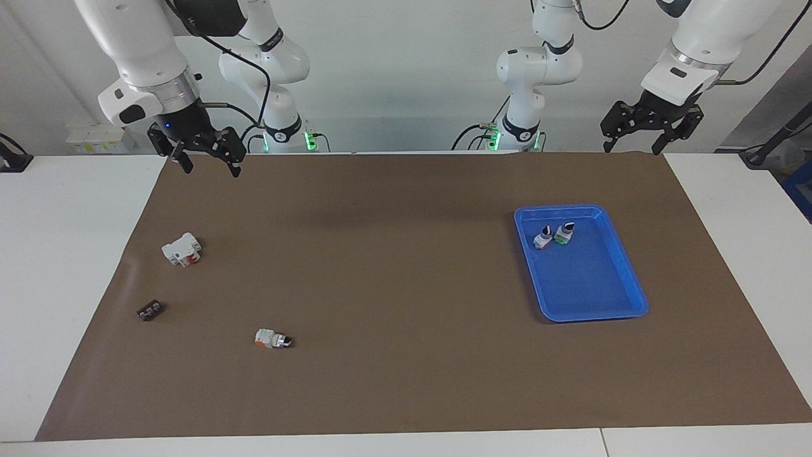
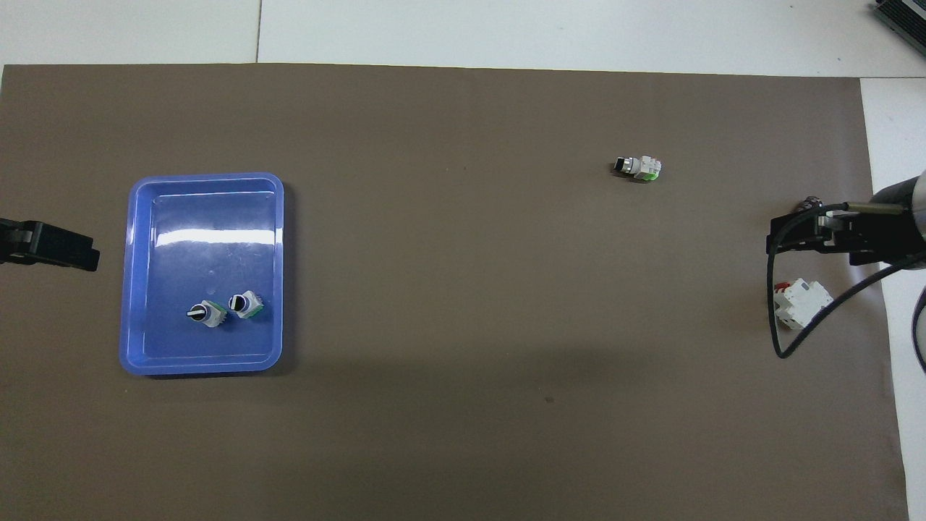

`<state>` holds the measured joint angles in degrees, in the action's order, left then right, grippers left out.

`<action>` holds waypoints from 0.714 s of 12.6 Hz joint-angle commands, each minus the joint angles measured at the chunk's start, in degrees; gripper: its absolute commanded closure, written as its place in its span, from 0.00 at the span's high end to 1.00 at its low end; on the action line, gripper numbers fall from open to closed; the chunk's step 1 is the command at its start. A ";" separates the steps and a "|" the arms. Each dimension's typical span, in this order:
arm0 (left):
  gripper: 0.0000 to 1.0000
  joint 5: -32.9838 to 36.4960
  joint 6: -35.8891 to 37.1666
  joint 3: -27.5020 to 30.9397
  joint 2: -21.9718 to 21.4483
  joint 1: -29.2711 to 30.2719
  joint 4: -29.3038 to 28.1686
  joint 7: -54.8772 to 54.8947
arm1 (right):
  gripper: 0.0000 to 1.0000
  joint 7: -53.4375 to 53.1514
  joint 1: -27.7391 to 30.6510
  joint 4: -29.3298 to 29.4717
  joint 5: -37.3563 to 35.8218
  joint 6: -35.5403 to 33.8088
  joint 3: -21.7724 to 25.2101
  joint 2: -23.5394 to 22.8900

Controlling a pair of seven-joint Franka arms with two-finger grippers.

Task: Turn and place switch with both arms

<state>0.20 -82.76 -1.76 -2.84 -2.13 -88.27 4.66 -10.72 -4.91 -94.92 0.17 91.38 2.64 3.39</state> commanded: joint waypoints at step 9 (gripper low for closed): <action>1.00 -0.46 0.58 -0.09 -2.08 -0.42 -2.09 -0.36 | 1.00 1.05 -0.18 -0.09 -0.53 -0.33 0.17 0.65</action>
